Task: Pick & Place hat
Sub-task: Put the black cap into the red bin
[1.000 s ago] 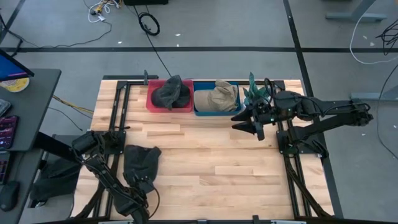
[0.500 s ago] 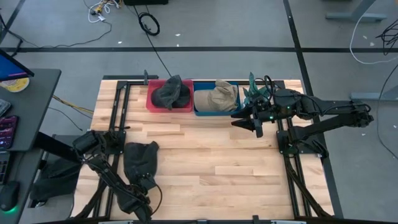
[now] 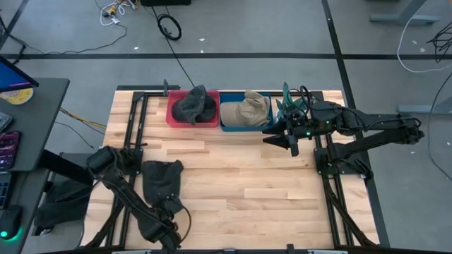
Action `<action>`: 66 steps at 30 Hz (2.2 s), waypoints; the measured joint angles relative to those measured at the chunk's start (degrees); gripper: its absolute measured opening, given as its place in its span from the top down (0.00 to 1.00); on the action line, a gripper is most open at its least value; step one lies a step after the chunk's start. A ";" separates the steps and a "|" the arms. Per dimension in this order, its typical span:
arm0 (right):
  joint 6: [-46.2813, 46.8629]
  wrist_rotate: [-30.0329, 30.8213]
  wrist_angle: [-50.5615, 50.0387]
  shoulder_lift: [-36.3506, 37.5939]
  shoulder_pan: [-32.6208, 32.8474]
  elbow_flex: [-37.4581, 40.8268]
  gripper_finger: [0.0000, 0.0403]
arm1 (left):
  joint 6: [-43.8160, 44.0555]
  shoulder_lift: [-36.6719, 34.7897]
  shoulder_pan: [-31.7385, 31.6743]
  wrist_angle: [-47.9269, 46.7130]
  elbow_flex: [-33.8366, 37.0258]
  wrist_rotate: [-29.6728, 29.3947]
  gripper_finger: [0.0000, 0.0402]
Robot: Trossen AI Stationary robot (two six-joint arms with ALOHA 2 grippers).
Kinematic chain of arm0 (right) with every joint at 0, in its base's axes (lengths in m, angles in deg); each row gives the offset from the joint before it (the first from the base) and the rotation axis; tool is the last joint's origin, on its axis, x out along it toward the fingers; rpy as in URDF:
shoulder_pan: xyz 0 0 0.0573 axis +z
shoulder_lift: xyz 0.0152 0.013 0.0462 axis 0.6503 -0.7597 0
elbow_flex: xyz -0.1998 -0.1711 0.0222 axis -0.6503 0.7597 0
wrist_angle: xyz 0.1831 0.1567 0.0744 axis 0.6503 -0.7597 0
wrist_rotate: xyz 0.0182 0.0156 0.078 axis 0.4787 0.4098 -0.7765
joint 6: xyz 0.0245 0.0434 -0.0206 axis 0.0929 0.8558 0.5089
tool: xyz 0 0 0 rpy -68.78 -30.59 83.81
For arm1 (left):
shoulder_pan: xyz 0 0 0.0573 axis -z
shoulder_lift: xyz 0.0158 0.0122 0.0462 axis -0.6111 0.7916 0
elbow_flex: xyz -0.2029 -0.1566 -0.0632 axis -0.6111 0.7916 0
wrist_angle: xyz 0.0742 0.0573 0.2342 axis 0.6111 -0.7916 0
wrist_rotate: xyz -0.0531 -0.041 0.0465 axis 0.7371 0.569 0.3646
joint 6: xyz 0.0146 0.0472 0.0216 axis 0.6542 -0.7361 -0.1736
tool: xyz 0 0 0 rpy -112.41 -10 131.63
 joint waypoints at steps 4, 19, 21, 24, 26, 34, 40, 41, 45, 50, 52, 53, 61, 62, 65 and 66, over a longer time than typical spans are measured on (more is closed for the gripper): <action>-0.50 0.00 0.00 0.00 0.00 0.00 0.46 | 0.02 0.00 -1.52 -8.46 -6.53 -3.35 1.00; -1.45 -2.10 0.25 0.00 0.01 0.00 0.46 | 21.93 -7.38 -15.68 -12.50 -4.46 1.51 0.60; -1.41 -2.14 0.26 0.00 0.00 0.00 0.46 | 23.88 -8.69 -17.87 -12.50 -3.07 2.42 0.53; -1.15 -3.07 0.53 0.00 0.00 0.00 0.46 | 20.25 -9.50 -19.89 -11.34 -0.62 2.66 0.44; -0.92 -3.52 0.48 0.00 0.02 0.00 0.46 | 17.38 -9.64 -20.83 -9.21 1.23 3.69 0.38; -0.85 -3.61 0.48 0.00 0.07 0.00 0.46 | 13.73 -9.84 -23.69 -2.93 11.36 11.09 0.30; -0.61 -3.63 0.47 0.00 0.09 0.00 0.46 | 12.39 -9.81 -23.99 6.25 16.99 13.53 0.31; -0.26 -3.63 0.46 0.00 0.09 0.00 0.46 | 12.62 -9.81 -23.99 6.09 17.43 13.58 0.32; -0.02 -3.61 0.50 0.00 0.09 0.00 0.46 | 11.08 -9.81 -23.99 6.71 18.13 13.39 0.34; -0.04 -3.61 0.48 0.00 0.09 0.00 0.46 | 6.96 -9.81 -23.95 8.97 18.13 12.31 0.45; -0.06 -3.60 0.48 0.00 0.09 0.00 0.46 | 5.60 -9.81 -23.95 9.70 18.13 12.21 0.53; -0.06 -3.56 0.48 0.00 0.09 0.00 0.46 | 4.76 -9.81 -23.95 9.97 18.11 12.17 0.58; -0.09 -3.45 0.49 0.00 0.09 0.00 0.46 | -1.92 -9.81 -23.90 9.80 17.64 12.59 0.97; -0.10 -3.43 0.48 0.00 0.09 0.00 0.46 | -3.43 -9.81 -23.88 9.63 17.16 12.58 0.98; -0.12 -3.43 0.50 0.00 0.09 0.00 0.46 | -6.93 -9.80 -23.75 6.26 14.17 10.79 0.99; -0.30 -3.43 0.48 0.00 0.09 0.00 0.46 | -7.82 -9.79 -23.56 3.64 12.44 9.51 0.99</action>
